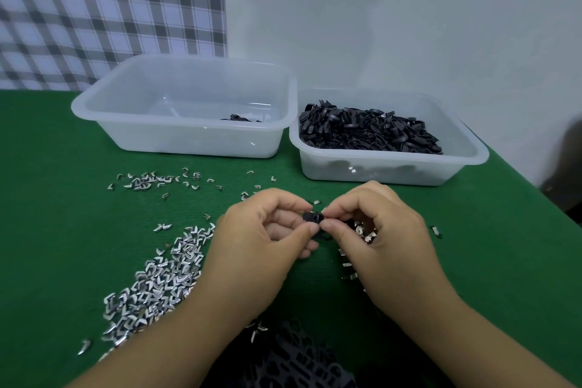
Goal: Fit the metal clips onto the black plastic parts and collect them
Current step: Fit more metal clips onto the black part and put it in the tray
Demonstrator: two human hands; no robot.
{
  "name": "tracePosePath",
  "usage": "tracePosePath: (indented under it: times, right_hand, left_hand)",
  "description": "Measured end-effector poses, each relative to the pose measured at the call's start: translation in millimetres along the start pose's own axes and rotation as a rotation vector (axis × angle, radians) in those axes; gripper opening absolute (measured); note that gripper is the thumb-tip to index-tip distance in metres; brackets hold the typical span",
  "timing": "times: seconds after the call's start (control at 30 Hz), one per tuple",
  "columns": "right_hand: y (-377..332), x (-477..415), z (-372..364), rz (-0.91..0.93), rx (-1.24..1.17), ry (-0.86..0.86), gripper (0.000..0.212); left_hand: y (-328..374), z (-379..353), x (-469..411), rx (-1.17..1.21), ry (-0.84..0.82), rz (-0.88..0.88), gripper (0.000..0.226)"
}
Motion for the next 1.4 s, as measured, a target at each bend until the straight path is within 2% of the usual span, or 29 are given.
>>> tracePosePath:
  times: [0.2, 0.5, 0.63, 0.7, 0.8, 0.9, 1.03, 1.23, 1.4]
  right_hand:
    - [1, -1, 0, -0.092, -0.109, -0.040, 0.017]
    - [-7, -6, -4, -0.077, -0.052, -0.063, 0.015]
    - [1, -20, 4, -0.139, -0.121, -0.022, 0.019]
    - [12, -29, 7, -0.179, -0.011, -0.009, 0.018]
    - [20, -40, -8, -0.158, 0.291, -0.190, 0.013]
    - [19, -48, -21, -0.120, 0.455, -0.299, 0.016]
    - [13, -53, -31, -0.063, 0.543, -0.349, 0.017]
    - [17, -54, -42, -0.129, 0.574, -0.434, 0.007]
    - [16, -51, -45, -0.136, 0.630, -0.461, 0.009]
  left_hand:
    - [-2, 1, -1, 0.009, 0.026, -0.002, 0.021]
    - [1, 2, 0, 0.019, 0.040, -0.042, 0.023]
    - [-2, 14, -2, -0.093, 0.180, -0.034, 0.025]
    - [-3, 24, -3, -0.129, 0.279, -0.029, 0.025]
    - [-2, 32, -3, -0.132, 0.361, -0.029, 0.027]
    - [-2, 33, -3, -0.114, 0.373, -0.017, 0.029]
    - [-3, 34, -3, -0.105, 0.366, -0.032, 0.028]
    - [-5, 33, -3, -0.076, 0.352, -0.058, 0.029]
    - [-6, 33, -3, -0.071, 0.330, -0.064, 0.031]
Point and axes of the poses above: each hand's wrist, its own x-axis away from the middle knuckle, its own z-axis out of the back of the hand, y = z × x, the point moved 7 cm from there along -x, towards the middle knuckle, and after that the axes turned 4 degrees about x, right-handed, at the moved point
